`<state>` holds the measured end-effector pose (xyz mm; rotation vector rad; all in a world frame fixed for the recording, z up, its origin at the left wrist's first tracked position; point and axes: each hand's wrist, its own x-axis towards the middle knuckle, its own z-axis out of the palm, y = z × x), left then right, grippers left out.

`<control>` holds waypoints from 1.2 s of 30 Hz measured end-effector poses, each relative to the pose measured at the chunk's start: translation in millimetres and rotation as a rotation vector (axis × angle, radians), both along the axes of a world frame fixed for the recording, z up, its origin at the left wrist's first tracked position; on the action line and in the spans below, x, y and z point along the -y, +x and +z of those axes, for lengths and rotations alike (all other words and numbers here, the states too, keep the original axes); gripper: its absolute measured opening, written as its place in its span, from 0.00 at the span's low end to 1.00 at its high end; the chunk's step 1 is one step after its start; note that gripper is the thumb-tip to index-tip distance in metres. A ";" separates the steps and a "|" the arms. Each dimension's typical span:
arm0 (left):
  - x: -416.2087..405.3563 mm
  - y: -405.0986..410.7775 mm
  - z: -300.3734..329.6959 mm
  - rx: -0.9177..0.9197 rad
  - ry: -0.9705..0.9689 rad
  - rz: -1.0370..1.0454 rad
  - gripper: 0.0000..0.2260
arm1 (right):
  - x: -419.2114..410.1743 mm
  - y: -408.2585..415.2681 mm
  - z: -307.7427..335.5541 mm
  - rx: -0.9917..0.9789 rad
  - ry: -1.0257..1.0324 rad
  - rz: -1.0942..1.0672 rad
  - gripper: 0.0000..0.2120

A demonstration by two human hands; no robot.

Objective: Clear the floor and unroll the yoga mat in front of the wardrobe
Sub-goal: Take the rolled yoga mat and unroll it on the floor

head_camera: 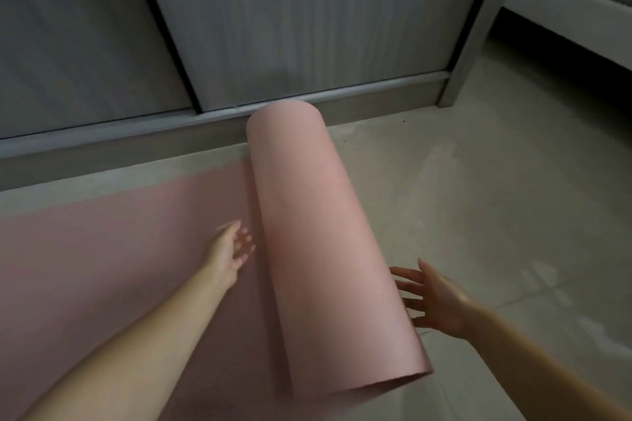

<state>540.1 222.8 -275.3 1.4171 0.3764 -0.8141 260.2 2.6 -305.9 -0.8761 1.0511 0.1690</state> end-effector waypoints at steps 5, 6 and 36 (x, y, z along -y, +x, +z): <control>66.6 -44.3 -29.3 -0.177 0.126 -0.312 0.16 | 48.2 -35.6 -21.2 0.002 0.047 -0.119 0.28; 84.8 -50.9 -26.1 -0.192 0.116 -0.353 0.18 | 54.1 -40.1 -21.2 -0.002 0.054 -0.144 0.28; 235.8 -73.9 9.8 -0.230 0.263 -0.526 0.24 | 172.7 -108.9 197.7 -0.284 -0.323 -0.144 0.29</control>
